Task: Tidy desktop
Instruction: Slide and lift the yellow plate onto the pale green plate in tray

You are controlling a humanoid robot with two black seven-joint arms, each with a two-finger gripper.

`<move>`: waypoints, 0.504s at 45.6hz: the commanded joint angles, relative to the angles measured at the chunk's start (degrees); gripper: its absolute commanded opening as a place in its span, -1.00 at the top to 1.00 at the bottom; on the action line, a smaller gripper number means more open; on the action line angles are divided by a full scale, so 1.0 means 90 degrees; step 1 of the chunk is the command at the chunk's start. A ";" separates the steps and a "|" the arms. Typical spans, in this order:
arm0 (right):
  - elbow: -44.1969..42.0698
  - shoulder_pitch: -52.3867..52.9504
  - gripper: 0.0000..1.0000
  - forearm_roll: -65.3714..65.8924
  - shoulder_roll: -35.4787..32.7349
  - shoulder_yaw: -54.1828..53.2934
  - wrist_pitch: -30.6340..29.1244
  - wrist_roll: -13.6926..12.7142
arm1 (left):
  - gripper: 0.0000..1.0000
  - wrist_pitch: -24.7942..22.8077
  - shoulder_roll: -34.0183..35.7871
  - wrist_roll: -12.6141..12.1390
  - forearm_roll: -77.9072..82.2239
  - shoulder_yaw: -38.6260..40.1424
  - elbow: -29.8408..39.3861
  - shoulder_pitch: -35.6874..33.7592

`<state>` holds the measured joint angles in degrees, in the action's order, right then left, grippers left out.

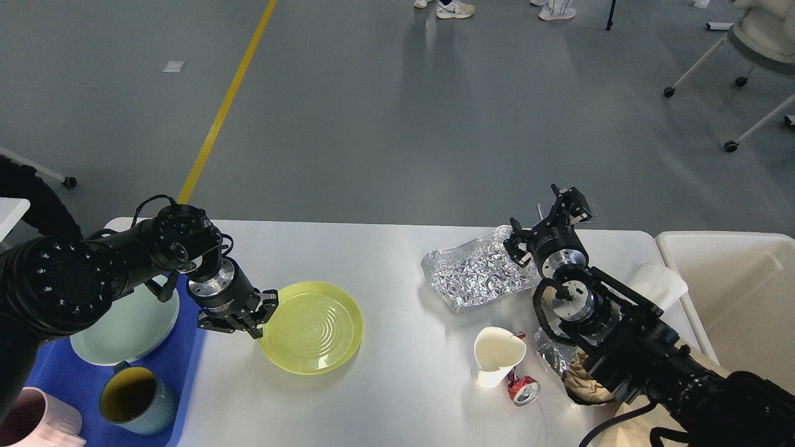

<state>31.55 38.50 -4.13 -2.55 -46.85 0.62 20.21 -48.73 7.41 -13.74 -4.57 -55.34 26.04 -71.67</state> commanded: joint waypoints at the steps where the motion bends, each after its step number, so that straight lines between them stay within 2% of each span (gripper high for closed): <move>1: 0.0000 0.0000 -1.00 0.0000 0.0000 0.0000 0.0000 0.0000 | 1.00 -0.0239 0.0114 -0.0026 0.0000 0.0036 0.0016 -0.0298; 9: 0.0000 0.0000 -1.00 0.0000 0.0000 0.0000 0.0000 0.0000 | 1.00 -0.0697 0.0465 -0.0026 0.0019 0.0065 0.0007 -0.0844; 16: 0.0000 0.0000 -1.00 0.0000 0.0000 0.0000 0.0000 0.0000 | 1.00 -0.0697 0.0563 -0.0075 0.0029 0.0065 0.0016 -0.1284; 23: 0.0000 0.0000 -1.00 0.0000 0.0000 0.0000 0.0000 0.0000 | 1.00 -0.0697 0.0982 -0.0075 -0.0029 0.0211 0.0036 -0.1967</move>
<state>31.55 38.50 -4.13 -2.55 -46.85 0.61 20.22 -55.00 13.47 -14.40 -4.33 -54.53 26.21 -84.76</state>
